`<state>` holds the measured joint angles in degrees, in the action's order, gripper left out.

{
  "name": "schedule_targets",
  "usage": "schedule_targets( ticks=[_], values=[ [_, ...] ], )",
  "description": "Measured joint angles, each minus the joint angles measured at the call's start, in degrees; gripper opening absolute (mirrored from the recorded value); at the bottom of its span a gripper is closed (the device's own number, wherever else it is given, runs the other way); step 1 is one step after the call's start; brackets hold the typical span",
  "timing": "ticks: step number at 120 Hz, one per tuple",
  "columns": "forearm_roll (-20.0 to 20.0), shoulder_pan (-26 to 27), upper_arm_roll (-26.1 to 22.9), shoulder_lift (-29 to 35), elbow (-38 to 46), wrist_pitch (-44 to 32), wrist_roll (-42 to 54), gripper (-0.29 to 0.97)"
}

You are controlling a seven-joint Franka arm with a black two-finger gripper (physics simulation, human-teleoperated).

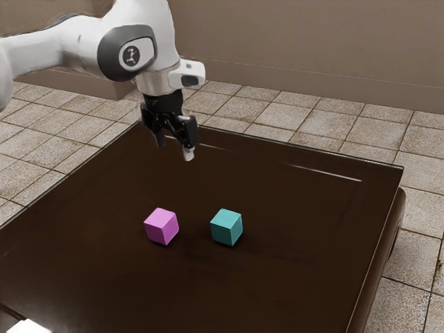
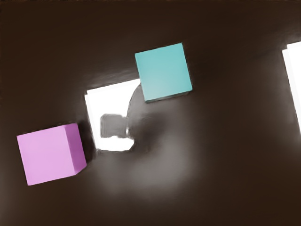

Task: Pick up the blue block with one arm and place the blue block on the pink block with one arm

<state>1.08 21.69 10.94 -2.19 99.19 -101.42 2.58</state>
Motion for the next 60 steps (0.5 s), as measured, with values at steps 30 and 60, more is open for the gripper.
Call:
schedule_targets(
  ticks=[30, 60],
  values=[
    [1.43, -3.12, -0.03, -7.88, 4.86, -13.92, 0.03, 0.66],
    [3.33, -1.22, -0.16, -13.18, 4.59, -20.73, 0.04, 0.66]
  ],
)
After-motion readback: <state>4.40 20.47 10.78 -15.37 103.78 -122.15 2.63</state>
